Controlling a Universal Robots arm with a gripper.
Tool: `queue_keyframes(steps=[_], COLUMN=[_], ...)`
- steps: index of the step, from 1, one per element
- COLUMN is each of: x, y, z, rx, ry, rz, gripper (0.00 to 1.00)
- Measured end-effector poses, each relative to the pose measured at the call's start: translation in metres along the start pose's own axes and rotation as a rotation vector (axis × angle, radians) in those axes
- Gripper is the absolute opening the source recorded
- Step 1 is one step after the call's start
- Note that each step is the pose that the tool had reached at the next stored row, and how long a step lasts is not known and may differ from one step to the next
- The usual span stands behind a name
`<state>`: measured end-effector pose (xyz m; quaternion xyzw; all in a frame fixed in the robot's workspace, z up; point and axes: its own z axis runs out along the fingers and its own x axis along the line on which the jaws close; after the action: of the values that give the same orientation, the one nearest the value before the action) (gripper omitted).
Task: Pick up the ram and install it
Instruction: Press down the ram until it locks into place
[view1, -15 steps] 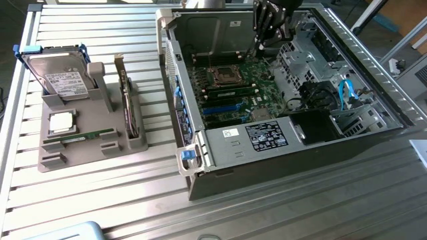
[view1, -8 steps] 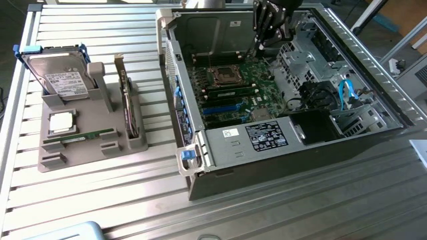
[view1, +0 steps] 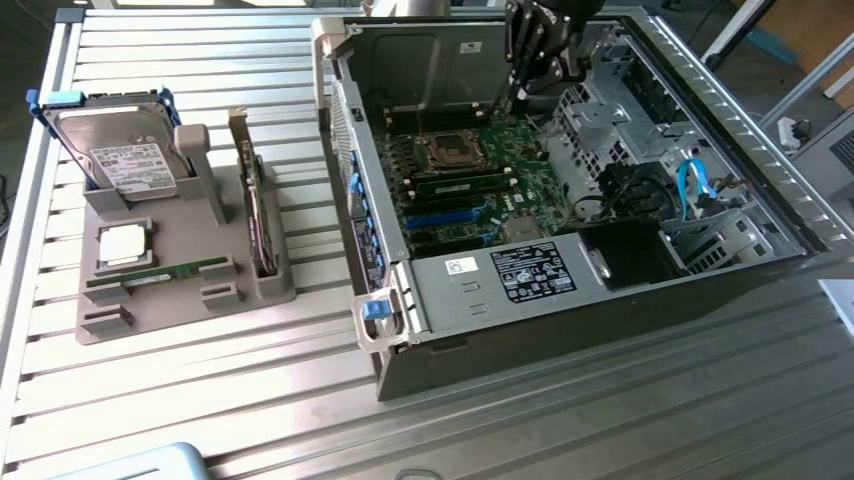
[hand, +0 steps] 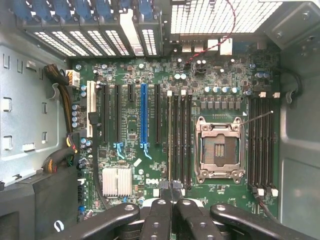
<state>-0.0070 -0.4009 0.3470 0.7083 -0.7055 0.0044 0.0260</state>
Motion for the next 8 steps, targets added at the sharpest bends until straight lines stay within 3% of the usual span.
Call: queue_keyframes(steps=[8], x=[0.0000], y=[0.0012], z=[0.0002], rx=[0.0031], ry=[0.0016], rz=[-0.032], gripper=[0.11])
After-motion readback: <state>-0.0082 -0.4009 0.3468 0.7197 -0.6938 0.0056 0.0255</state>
